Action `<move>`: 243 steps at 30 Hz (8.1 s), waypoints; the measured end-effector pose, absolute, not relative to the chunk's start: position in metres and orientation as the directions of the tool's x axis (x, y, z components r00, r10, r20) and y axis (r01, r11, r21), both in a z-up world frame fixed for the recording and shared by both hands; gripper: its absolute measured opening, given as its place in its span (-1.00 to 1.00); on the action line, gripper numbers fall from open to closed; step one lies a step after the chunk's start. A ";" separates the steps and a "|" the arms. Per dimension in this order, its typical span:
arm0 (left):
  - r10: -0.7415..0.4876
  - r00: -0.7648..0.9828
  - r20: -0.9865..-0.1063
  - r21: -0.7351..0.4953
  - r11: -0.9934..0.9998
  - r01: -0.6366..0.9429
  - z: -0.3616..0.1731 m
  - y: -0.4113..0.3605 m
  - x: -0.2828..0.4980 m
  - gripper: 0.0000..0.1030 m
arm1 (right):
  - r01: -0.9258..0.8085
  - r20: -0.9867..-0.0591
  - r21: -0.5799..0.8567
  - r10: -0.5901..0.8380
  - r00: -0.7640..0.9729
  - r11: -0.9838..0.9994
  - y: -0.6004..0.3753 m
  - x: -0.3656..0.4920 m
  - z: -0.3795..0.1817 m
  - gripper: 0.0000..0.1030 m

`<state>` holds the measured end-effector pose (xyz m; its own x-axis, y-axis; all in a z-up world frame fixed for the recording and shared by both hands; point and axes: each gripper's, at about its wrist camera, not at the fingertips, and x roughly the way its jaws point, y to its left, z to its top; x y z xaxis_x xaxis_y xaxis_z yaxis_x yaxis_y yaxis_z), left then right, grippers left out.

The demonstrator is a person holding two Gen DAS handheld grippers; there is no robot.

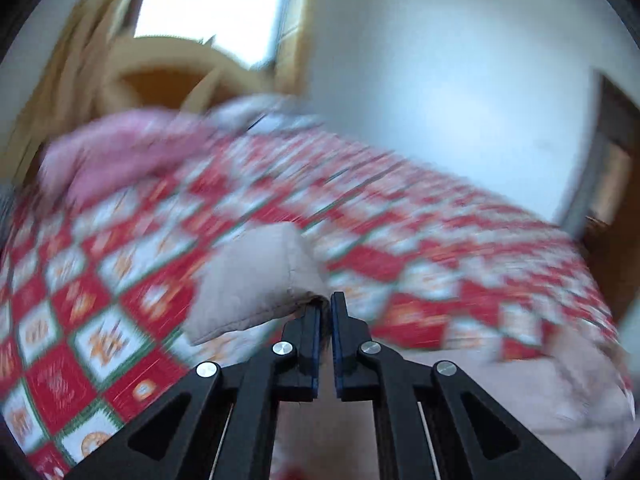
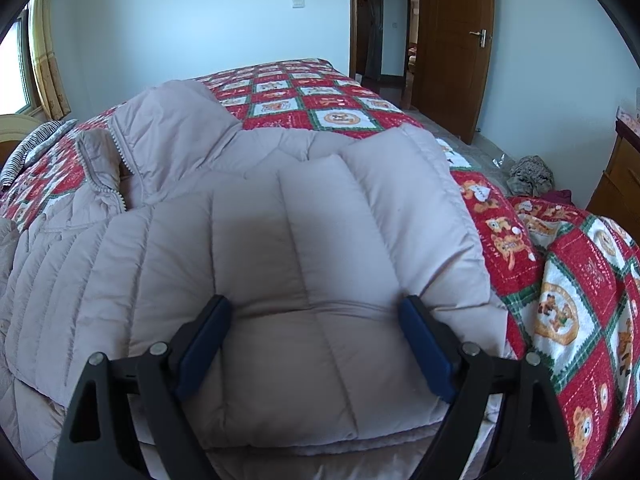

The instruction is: Fold large clothes

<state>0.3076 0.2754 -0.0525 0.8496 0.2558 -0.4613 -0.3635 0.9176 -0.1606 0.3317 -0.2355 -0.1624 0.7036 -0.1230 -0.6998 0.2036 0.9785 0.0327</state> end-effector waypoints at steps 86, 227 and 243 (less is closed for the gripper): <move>0.106 0.800 -0.590 -0.064 0.982 -0.178 -0.118 0.129 0.182 0.94 | -0.030 -0.734 0.367 0.309 0.604 0.930 -0.179 0.240 -0.157 -0.62; 0.227 0.659 -0.717 0.252 0.966 -0.060 -0.173 -0.005 0.449 0.50 | -0.006 -0.731 0.055 0.044 0.681 0.998 -0.197 0.464 -0.131 0.11; 0.221 0.657 -0.721 0.246 0.968 -0.055 -0.171 -0.006 0.450 0.51 | -0.019 -0.788 0.001 0.013 0.616 1.000 -0.194 0.478 -0.172 0.35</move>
